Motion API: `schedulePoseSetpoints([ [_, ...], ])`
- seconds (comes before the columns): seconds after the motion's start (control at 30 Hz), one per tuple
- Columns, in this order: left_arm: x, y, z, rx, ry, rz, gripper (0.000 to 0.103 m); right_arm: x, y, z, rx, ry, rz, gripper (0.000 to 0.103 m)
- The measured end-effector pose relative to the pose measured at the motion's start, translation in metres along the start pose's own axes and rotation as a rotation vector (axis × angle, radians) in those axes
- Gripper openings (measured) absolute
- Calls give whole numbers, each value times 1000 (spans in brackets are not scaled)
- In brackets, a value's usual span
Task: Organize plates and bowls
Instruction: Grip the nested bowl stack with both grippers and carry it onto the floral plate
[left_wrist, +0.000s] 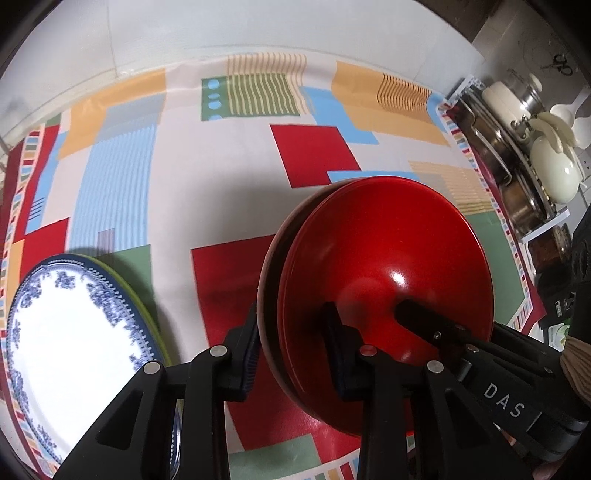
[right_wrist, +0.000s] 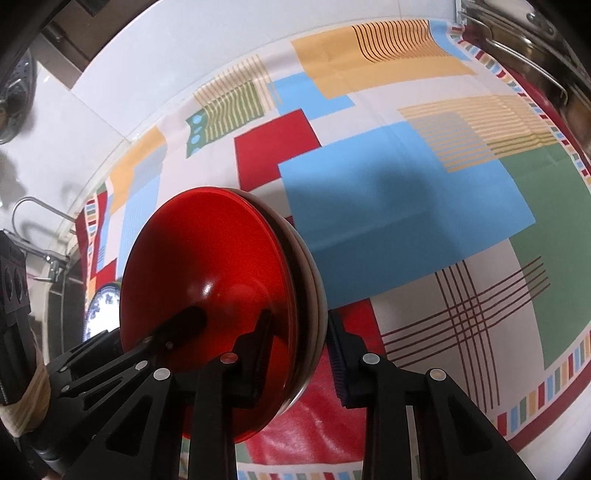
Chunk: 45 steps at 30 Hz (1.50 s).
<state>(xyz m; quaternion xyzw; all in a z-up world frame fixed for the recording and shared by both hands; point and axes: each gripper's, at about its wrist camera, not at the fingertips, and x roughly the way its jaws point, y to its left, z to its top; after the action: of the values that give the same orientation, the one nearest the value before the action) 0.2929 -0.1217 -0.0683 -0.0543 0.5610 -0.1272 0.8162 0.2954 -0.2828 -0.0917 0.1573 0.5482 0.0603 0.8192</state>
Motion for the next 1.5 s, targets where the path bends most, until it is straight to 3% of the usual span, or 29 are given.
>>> schedulePoseSetpoints([
  [0.4,-52,28,-16,-59,-103,17,31,-27,42,-9,-88,-55,55,30],
  [0.8,-95,89,-31,-116,-149,38,31,-33,106,-24,-153,-82,91,30],
  [1.17,-120,147,-48,-162,-170,66,31,-27,168,-43,-209,-67,123,30],
  [1.5,-119,194,-63,-202,-140,81,31,-4,212,-57,-235,-9,132,30],
])
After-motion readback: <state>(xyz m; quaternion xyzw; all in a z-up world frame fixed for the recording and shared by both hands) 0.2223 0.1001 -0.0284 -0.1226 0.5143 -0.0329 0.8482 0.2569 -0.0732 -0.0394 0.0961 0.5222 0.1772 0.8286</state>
